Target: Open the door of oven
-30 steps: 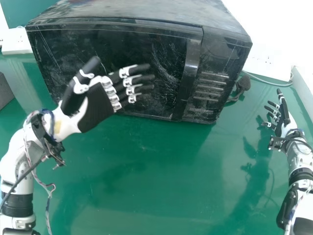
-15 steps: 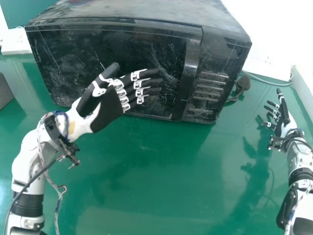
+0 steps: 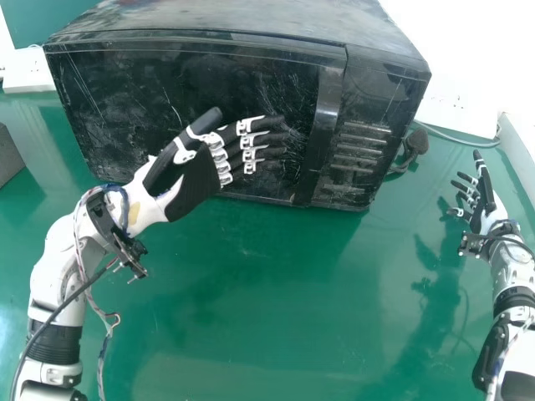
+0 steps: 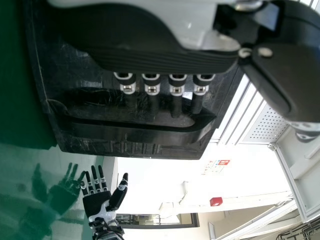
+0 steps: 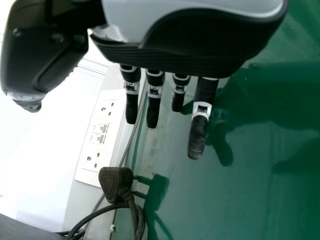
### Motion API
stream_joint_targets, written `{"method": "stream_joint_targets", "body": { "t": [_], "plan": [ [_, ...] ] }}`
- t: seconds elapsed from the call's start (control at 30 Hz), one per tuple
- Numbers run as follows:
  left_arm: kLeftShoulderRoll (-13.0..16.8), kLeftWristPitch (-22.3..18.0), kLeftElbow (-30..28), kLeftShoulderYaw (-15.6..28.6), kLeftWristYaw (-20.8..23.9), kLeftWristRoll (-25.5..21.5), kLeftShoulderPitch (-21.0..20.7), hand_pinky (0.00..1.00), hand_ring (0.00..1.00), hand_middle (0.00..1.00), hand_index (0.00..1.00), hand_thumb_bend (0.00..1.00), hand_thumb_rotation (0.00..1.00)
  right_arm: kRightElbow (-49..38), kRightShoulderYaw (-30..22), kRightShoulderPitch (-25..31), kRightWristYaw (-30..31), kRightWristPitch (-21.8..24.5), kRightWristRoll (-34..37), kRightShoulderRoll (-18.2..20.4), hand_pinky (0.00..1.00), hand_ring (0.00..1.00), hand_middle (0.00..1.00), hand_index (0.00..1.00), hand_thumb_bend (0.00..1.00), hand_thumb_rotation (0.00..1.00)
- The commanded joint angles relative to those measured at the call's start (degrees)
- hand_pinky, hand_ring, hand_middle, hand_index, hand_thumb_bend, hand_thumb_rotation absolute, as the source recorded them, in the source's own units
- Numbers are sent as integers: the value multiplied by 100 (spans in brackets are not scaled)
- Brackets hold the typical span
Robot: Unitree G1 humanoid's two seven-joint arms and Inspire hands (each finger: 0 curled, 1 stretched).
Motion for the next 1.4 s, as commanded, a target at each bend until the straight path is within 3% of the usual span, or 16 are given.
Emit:
{"method": "stream_joint_targets", "body": {
  "t": [0.0, 0.13, 0.27, 0.33, 0.47, 0.67, 0.8, 0.97, 1.13, 1.2, 1.3, 1.37],
  "plan": [
    [-41, 79, -138, -83, 34, 20, -40, 100, 100, 100, 100, 100, 85, 194, 85, 321, 52, 246, -112, 102, 73, 75, 81, 84, 96, 100],
    [-26, 105, -98, -135, 58, 64, -100, 100, 100, 100, 100, 100, 85, 190, 67, 309, 36, 283, -77, 107, 74, 78, 84, 85, 95, 100],
    [-17, 41, 39, -139, 23, 84, -173, 100, 100, 100, 100, 100, 85, 197, 66, 330, 56, 249, -78, 94, 67, 74, 80, 84, 98, 100],
    [-16, 75, 80, -144, 54, 108, -220, 100, 100, 100, 100, 100, 85, 198, 51, 328, 56, 252, -62, 98, 74, 75, 81, 84, 98, 100],
    [-72, -39, 167, -164, 92, 190, -268, 100, 100, 100, 100, 100, 85, 207, 19, 321, -9, 256, -46, 117, 64, 70, 80, 83, 100, 100],
    [-207, -267, 364, -197, 235, 374, -341, 100, 100, 100, 100, 100, 89, 209, -8, 320, 46, 279, -44, 110, 71, 73, 81, 85, 96, 100],
    [-269, -312, 516, -212, 264, 438, -409, 100, 100, 100, 100, 100, 90, 205, -21, 336, 59, 239, -37, 117, 59, 66, 79, 84, 98, 100],
    [-379, -306, 707, -225, 311, 497, -488, 100, 100, 100, 100, 100, 90, 198, -1, 317, 27, 253, -58, 124, 70, 70, 78, 83, 100, 100],
    [-507, -371, 999, -245, 402, 615, -600, 100, 100, 100, 100, 100, 91, 213, -78, 313, 19, 290, 2, 129, 53, 63, 78, 85, 95, 100],
    [-549, -379, 1145, -248, 400, 640, -662, 100, 100, 100, 100, 100, 91, 210, -93, 323, 20, 265, 7, 135, 50, 63, 79, 84, 93, 100],
    [-573, -410, 1301, -265, 396, 717, -734, 100, 100, 100, 100, 100, 90, 204, -63, 330, 47, 248, -25, 130, 50, 64, 81, 85, 92, 100],
    [-592, -413, 1380, -269, 393, 755, -774, 100, 100, 100, 100, 100, 91, 209, -66, 343, 44, 230, -28, 128, 57, 68, 82, 86, 92, 100]
  ]
}}
